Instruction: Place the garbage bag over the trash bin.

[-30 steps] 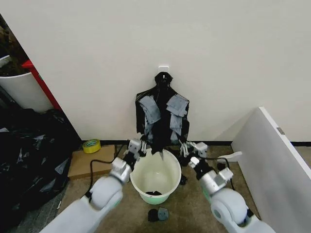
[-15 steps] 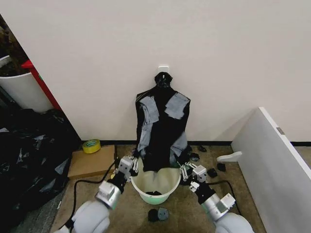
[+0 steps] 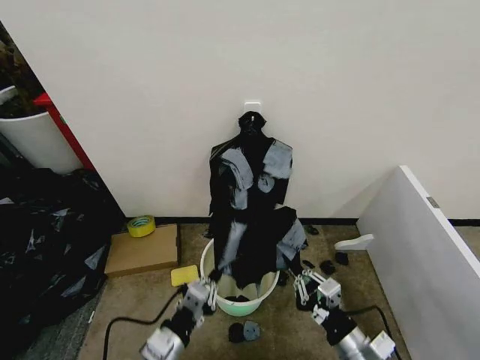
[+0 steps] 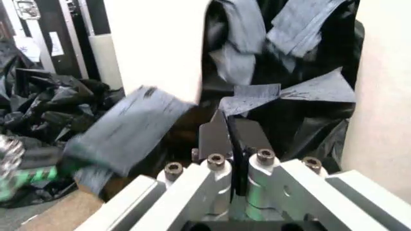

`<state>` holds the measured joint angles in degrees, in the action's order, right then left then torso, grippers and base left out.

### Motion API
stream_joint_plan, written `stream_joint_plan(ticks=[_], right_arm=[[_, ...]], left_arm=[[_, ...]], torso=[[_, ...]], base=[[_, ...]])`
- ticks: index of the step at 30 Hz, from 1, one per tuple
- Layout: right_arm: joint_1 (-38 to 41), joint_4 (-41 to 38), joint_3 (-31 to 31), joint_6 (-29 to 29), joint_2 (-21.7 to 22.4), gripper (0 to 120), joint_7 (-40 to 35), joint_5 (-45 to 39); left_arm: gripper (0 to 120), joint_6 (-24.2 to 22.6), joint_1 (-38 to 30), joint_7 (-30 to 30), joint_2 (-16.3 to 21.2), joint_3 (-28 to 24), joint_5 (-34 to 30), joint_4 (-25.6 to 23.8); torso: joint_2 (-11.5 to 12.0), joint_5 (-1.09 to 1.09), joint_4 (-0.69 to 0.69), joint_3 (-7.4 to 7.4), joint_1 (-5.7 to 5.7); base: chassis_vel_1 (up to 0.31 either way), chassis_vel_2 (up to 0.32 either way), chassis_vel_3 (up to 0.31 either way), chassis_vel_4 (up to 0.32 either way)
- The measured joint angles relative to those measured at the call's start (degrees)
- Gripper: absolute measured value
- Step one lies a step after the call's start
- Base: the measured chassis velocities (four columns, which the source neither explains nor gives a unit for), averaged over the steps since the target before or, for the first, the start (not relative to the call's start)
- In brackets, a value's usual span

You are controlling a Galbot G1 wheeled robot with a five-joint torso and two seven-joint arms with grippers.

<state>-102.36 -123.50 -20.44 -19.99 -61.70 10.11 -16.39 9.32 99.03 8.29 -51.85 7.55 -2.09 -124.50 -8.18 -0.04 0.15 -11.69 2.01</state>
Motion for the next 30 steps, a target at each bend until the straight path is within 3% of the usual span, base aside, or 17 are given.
stream_joint_plan(ticks=[4,10,14,17,23,25,28,30], right_arm=[[-0.44,-3.59,-1.13,-0.07,-0.11,0,-0.35,-1.65],[0.41,-10.04,-2.3,2.76,0.17,0,-1.97,-6.05],[4.81,-16.12,-1.38,8.12,1.2,0,-5.49,-12.11],[8.17,-18.78,-0.82,11.46,1.79,0,-7.47,-16.67],[9.63,-20.23,-2.94,18.02,2.64,0,-11.05,-28.37],[7.91,-20.23,-4.37,19.74,2.42,0,-12.08,-32.31],[8.61,-20.21,-4.75,21.45,2.64,0,-13.2,-36.4],[8.83,-20.18,-4.79,21.74,2.83,0,-13.33,-37.19]], left_arm=[[0,2.71,4.32,0.47,-1.34,0.33,3.1,-2.17],[0,3.63,5.44,2.25,-2.91,0.75,0.25,-8.41],[0,2.2,4.3,3.04,-3.52,3.93,-6.47,-15.96],[0,0.48,3.65,3.42,-3.23,7.23,-10.81,-18.67],[0,-5.15,-0.39,5.71,0.42,13.88,-25.6,-19.29],[0,-7.12,-2.86,6.75,1.87,15.12,-30.46,-19.3],[0,-8.87,-4.35,7.67,2.55,17.08,-34.67,-19.24],[0,-9.34,-4.85,7.81,2.75,17.49,-35.7,-19.19]], torso=[[0.0,0.0,-0.01,0.0,0.0],[0.0,0.01,0.0,0.0,0.0],[0.0,0.0,0.01,-0.01,0.0],[0.0,-0.01,-0.01,-0.01,0.01],[0.01,0.01,-0.02,-0.01,0.01],[0.01,0.02,0.1,-0.01,0.01],[0.01,-0.02,-0.02,-0.01,0.01],[0.01,0.02,-0.02,-0.01,0.01]], base=[[0.0,0.0,0.0,0.0],[0.0,0.0,0.0,0.0],[0.0,0.0,0.0,0.0],[0.0,0.0,0.0,0.0],[0.0,0.0,0.0,0.0],[0.0,0.0,0.0,0.0],[0.0,0.0,0.0,0.0],[0.0,0.0,0.0,0.0]])
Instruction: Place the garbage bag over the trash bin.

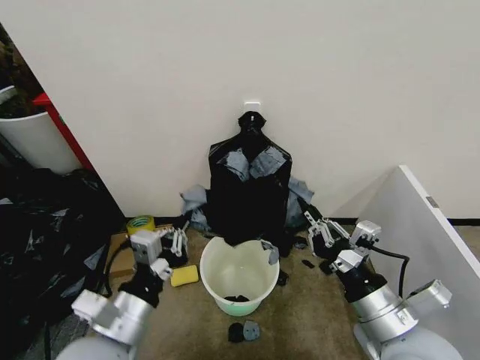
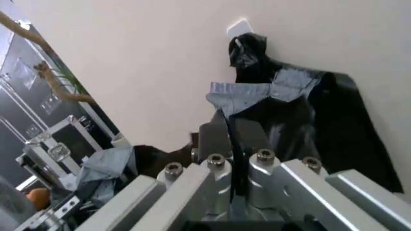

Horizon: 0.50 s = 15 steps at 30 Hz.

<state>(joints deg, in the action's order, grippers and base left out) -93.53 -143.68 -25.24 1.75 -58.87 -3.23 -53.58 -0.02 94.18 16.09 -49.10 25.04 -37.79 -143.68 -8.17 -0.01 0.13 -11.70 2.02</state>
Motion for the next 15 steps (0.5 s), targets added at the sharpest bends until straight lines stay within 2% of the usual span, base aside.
stream_joint_plan(ticks=[4,6,7,10,12,13,15], right_arm=[[2.85,0.14,-1.01,2.45,2.14,0,-1.06,-7.74],[5.47,0.17,-2.43,4.44,4.14,0,-1.28,-13.13],[5.47,0.17,-2.43,4.44,4.14,0,-1.28,-13.13],[7.95,0.22,-5.15,6.8,7.44,0,-1.39,-21.45],[8.57,0.26,-7.06,8.4,9.13,0,-0.21,-25.95],[8.57,0.26,-7.06,8.4,9.13,0,-0.21,-25.95],[9.08,0.28,-9.13,10.26,10.26,0,2.35,-29.73]], left_arm=[[0,-1.53,-1.56,0.08,1.23,0.4,-3.01,0.14],[0,-1.99,-2.43,-0.26,2.32,0.6,-3.86,0.2],[0,-1.99,-2.43,-0.26,2.32,0.6,-3.86,0.2],[0,-2.93,-5.78,-1.35,6.09,1.97,-7.73,0.25],[0,-2.96,-7.39,-2.89,9.45,4.86,-12.0,0.27],[0,-2.96,-7.39,-2.89,9.45,4.86,-12.0,0.27],[0,-2.5,-8.13,-4.67,11.89,8.07,-15.69,0.29]], torso=[[0.0,-0.02,0.05,0.0,0.0],[0.0,-0.04,-0.04,0.0,0.0],[0.0,-0.04,-0.04,0.0,0.0],[0.0,0.0,0.03,0.0,0.0],[0.0,-0.04,0.04,0.0,0.0],[0.0,-0.04,0.04,0.0,0.0],[0.0,-0.03,0.01,0.0,0.0]], base=[[0.0,0.0,0.0,0.0],[0.0,0.0,0.0,0.0],[0.0,0.0,0.0,0.0],[0.0,0.0,0.0,0.0],[0.0,0.0,0.0,0.0],[0.0,0.0,0.0,0.0],[0.0,0.0,0.0,0.0]])
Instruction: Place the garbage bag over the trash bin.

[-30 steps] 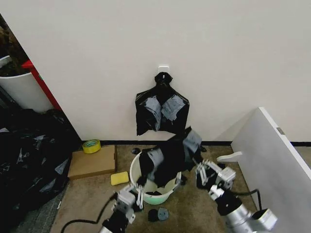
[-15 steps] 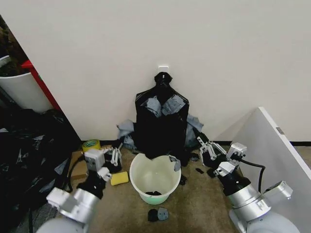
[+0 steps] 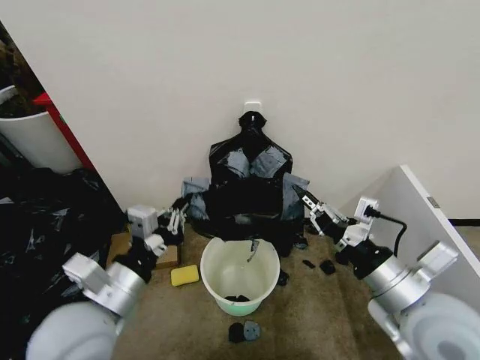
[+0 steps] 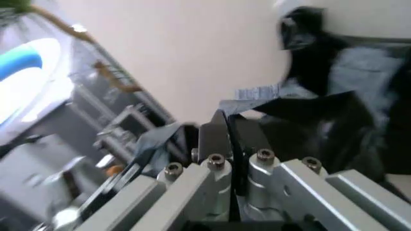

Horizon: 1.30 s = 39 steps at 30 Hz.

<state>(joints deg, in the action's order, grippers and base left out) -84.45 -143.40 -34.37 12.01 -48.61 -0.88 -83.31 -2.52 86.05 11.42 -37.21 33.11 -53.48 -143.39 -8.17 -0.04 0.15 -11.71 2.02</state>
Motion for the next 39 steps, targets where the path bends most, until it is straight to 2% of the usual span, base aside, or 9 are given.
stream_joint_plan(ticks=[5,10,14,18,21,22,27,33,39], right_arm=[[0.73,0.05,-2.07,1.87,1.12,0,4.34,-4.89],[1.34,0.08,-2.4,2.04,1.37,0,4.19,-6.3],[0.61,0.1,-0.91,2.05,-0.62,0,3.56,-5.2],[-0.55,0.13,2.22,2.17,-5.15,0,3.38,-2.52],[-0.33,0.15,5.51,1.78,-9.71,0,3.06,-0.21],[-0.33,0.15,5.51,1.78,-9.71,0,3.06,-0.21],[1.23,0.16,12.18,1.48,-15.17,0,2.49,3.73],[1.77,0.23,15.42,1.51,-16.99,0,2.91,7.5],[1.27,3.06,16.2,0.86,-16.96,0,2.96,14.42]], left_arm=[[0,0.72,-1.09,-1.59,1.94,3.4,-4.62,0.04],[0,0.74,-0.45,-1.69,1.08,2.31,-4.9,0.07],[0,0.28,-0.37,-1.49,-0.78,-1.92,-3.7,0.1],[0,-0.14,0.41,-1.48,-4.06,-6.5,0.71,0.13],[0,-0.11,0.55,-1.55,-4.7,-7.04,2.28,0.14],[0,-0.11,0.55,-1.55,-4.7,-7.04,2.28,0.14],[0,0.23,0.11,-1.28,-4.15,-5.32,2.33,0.14],[0,1.11,0.22,-1.49,-4.54,-5.0,3.7,0.14],[0,1.45,0.93,-1.79,-6.46,-7.01,6.37,0.15]], torso=[[0.0,0.0,0.01,0.01,0.0],[0.0,0.02,-0.01,0.01,0.0],[0.0,0.0,0.01,0.01,0.0],[0.0,0.01,0.01,0.01,-0.01],[0.0,0.01,0.0,0.01,-0.01],[0.0,0.01,0.0,0.01,-0.01],[0.0,0.02,0.0,0.01,-0.01],[0.0,0.02,0.0,0.01,-0.01],[0.0,0.0,0.0,0.01,-0.01]], base=[[0.0,0.0,0.0,0.0],[0.0,0.0,0.0,0.0],[0.0,0.0,0.0,0.0],[0.0,0.0,0.0,0.0],[0.0,0.0,0.0,0.0],[0.0,0.0,0.0,0.0],[0.0,0.0,0.0,0.0],[0.0,0.0,0.0,0.0],[0.0,0.0,0.0,0.0]])
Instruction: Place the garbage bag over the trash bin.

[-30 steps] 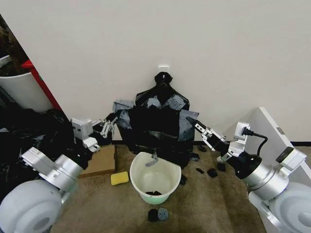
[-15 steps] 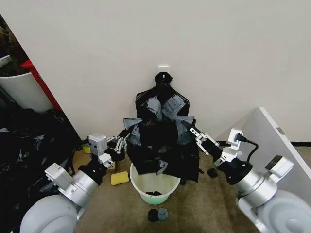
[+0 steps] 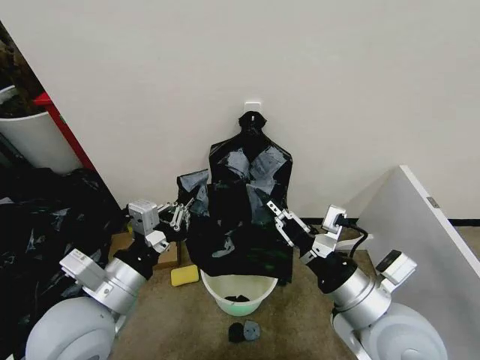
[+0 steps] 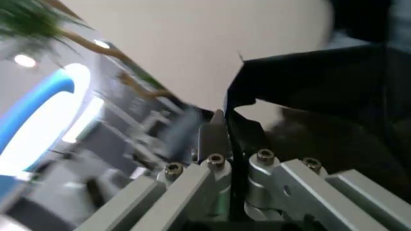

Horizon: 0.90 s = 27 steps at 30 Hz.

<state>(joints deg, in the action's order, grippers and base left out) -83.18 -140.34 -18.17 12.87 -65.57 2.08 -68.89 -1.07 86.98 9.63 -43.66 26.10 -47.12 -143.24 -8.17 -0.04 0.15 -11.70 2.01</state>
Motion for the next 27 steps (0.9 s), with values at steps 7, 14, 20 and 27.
stream_joint_plan(ticks=[7,14,20,27], right_arm=[[-3.17,7.43,1.86,-2.82,1.29,0,-2.86,10.38],[-4.76,10.41,4.6,-3.8,1.63,0,-4.76,15.79],[-6.19,9.24,2.98,-3.21,3.1,0,-6.49,18.35],[-9.66,4.67,-0.91,-0.54,6.07,0,-9.47,18.0]], left_arm=[[0,1.25,0.04,0.02,-5.58,-6.08,8.06,3.91],[0,3.05,-0.32,0.44,-10.03,-11.11,11.17,11.93],[0,3.12,-0.13,1.5,-13.24,-15.51,12.48,14.35],[0,1.9,-0.11,2.08,-13.98,-21.33,13.47,14.03]], torso=[[0.0,0.01,-0.01,0.0,0.0],[0.0,0.01,-0.01,0.0,0.0],[0.0,0.01,0.0,0.0,0.0],[0.0,0.0,0.01,0.0,0.0]], base=[[0.0,0.0,0.0,0.0],[0.0,0.0,0.0,0.0],[0.0,0.0,0.0,0.0],[0.0,0.0,0.0,0.0]])
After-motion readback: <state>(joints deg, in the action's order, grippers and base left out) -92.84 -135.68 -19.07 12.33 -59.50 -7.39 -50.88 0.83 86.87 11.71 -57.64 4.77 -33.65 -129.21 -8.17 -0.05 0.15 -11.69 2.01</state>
